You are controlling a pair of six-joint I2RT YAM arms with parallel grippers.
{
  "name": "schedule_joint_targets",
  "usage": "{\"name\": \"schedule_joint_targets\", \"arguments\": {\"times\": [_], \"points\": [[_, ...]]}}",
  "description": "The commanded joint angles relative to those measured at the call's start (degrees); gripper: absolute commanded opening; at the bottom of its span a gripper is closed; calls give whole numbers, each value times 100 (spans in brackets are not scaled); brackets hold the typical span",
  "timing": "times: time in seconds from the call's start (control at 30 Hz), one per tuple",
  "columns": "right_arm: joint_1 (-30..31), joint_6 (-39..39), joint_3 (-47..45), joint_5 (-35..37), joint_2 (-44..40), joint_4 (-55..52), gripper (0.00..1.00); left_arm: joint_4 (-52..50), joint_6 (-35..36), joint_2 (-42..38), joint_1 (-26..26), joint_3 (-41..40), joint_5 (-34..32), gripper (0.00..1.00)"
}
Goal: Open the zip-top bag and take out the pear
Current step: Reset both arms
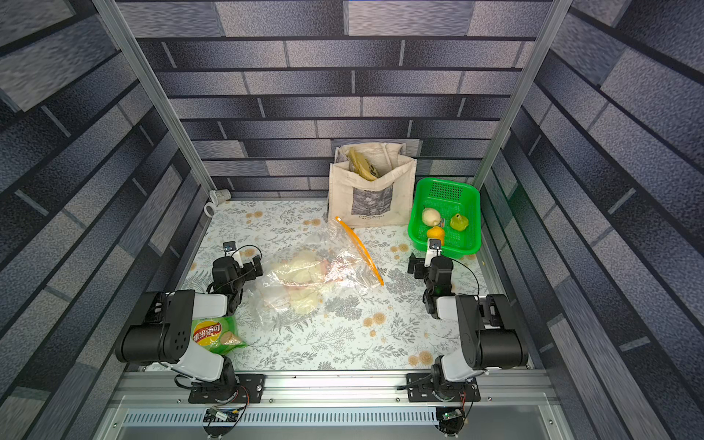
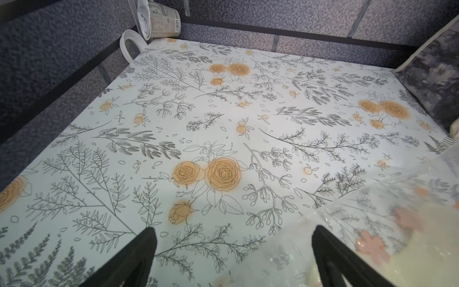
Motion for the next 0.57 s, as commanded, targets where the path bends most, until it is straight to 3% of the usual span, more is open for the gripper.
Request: {"name": "schedule_joint_targets", "arguments": {"times": [0.0,0.07,0.53], "points": [[28,-23,-42,101,79,150,100,185,187,-45,-110,38,-274,100],[34,-23,-51,105,72,159,100,23,122,-67,38,105,44,100],[36,-23,-52,101,71,165,100,31,57,-69,135,103,232,100]]}}
